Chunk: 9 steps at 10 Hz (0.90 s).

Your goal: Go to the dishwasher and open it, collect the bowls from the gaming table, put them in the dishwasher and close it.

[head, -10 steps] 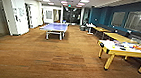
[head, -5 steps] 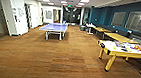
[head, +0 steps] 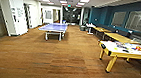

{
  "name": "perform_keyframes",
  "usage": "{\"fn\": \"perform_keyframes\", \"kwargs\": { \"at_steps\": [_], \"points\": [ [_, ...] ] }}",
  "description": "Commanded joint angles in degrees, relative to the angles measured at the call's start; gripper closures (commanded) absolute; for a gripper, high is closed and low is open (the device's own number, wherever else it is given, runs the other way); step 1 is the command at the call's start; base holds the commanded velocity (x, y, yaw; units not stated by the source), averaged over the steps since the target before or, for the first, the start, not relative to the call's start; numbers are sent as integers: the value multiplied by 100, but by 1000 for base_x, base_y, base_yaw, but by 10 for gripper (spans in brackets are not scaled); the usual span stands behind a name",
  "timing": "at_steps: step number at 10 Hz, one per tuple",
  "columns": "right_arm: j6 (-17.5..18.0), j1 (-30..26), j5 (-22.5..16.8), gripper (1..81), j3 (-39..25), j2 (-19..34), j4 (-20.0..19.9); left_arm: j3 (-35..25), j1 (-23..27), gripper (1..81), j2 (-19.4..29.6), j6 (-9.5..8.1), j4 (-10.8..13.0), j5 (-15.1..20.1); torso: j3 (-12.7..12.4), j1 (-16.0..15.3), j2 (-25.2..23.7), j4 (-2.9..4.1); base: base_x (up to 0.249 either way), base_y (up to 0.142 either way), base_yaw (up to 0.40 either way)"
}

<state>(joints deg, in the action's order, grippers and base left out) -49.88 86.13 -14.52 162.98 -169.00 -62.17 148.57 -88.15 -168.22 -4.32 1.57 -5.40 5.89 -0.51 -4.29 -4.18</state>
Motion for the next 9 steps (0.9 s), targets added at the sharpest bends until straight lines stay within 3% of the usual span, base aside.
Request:
{"fn": "perform_keyframes", "kwargs": {
  "at_steps": [1, 2, 4, 5, 7, 9],
  "points": [
    [918, -363, -10, 10, -90, 30, 1207, -29, 249, 10, 69, 18, 19, 285, 0, 0, 0, 0, 111, 0, 0],
    [928, -337, 292, 10, -197, 65, 1216, -29, 241, 10, 69, 18, 19, 285, 0, 0, 0, 0, 111, 0, 0],
    [954, -381, 327, 10, -329, 206, 1234, -29, 241, 10, 69, 18, 10, 285, 0, 0, 0, 0, 111, 0, 0],
    [1162, -398, 318, 10, -338, 284, 1294, -29, 241, 10, 51, 18, 10, 285, 0, 2, 0, 0, 111, 0, 0],
    [1994, -425, 380, 10, -399, 408, 1915, -29, 241, 10, 59, 18, 10, 285, 0, -2, 0, 0, 111, 0, 0],
    [3169, -451, 406, 10, -399, 391, 3062, -29, 241, 10, 69, 18, 10, 285, 0, 0, 0, 0, 111, 0, 0]
  ]
}}
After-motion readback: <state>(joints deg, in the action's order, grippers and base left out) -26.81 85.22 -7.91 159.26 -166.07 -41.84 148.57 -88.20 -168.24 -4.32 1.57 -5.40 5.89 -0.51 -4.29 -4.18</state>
